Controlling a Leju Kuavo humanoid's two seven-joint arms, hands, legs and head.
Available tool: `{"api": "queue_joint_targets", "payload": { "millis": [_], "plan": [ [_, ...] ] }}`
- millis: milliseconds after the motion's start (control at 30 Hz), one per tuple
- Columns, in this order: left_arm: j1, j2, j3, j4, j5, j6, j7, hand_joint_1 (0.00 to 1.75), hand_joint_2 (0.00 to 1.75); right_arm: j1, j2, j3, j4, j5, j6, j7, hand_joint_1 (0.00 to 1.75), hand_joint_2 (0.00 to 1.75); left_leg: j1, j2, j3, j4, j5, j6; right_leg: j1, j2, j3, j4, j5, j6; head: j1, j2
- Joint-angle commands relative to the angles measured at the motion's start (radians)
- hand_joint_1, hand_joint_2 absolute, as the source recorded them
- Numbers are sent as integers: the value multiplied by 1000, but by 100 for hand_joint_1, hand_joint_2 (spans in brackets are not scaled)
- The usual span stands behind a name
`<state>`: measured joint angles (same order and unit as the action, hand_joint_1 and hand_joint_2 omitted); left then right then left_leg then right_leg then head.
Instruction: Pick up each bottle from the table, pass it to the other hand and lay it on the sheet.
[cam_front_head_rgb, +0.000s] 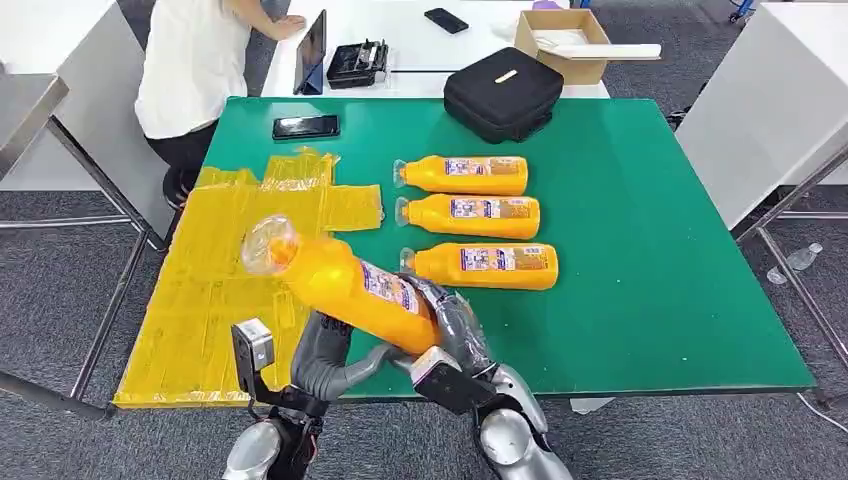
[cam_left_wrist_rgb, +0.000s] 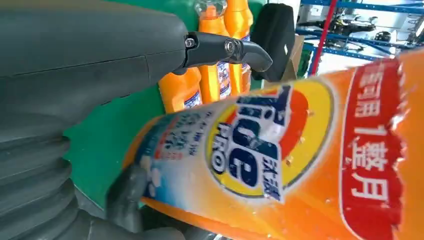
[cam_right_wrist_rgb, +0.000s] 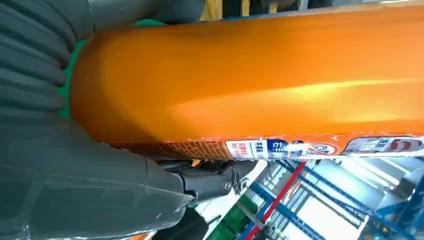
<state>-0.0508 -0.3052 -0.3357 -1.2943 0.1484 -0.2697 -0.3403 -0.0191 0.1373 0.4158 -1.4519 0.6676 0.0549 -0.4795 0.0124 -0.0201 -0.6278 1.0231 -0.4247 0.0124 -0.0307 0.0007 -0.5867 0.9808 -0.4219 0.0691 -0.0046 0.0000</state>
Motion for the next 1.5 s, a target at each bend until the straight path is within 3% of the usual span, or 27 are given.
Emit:
{"api": "queue_joint_targets", "payload": {
  "millis": [33,767,800,1500],
  "plan": [
    [-41,-38,-11,14,26,-5,-39,0,175,-41,-29,68,94,5,-12,3,175,175,0,1,4,0,-2,1,1,0,5,-1,-1,-4,0,0],
    [-8,-21,-6,-99,184,-67,-25,0,175,-3,-35,36,142,20,-42,-1,175,175,1,1,3,0,-1,0,1,0,4,-2,-1,-3,0,0],
    [-14,-21,-7,-90,181,-63,-22,175,175,-6,-33,41,148,23,-41,-2,175,175,1,2,5,-1,-2,0,1,0,6,-2,-1,-4,0,0],
    [-46,-18,-48,14,89,-35,-30,175,175,-21,-30,46,162,31,-51,-1,175,175,0,1,4,-1,-1,0,1,-1,5,-2,-1,-4,0,0]
  ]
}}
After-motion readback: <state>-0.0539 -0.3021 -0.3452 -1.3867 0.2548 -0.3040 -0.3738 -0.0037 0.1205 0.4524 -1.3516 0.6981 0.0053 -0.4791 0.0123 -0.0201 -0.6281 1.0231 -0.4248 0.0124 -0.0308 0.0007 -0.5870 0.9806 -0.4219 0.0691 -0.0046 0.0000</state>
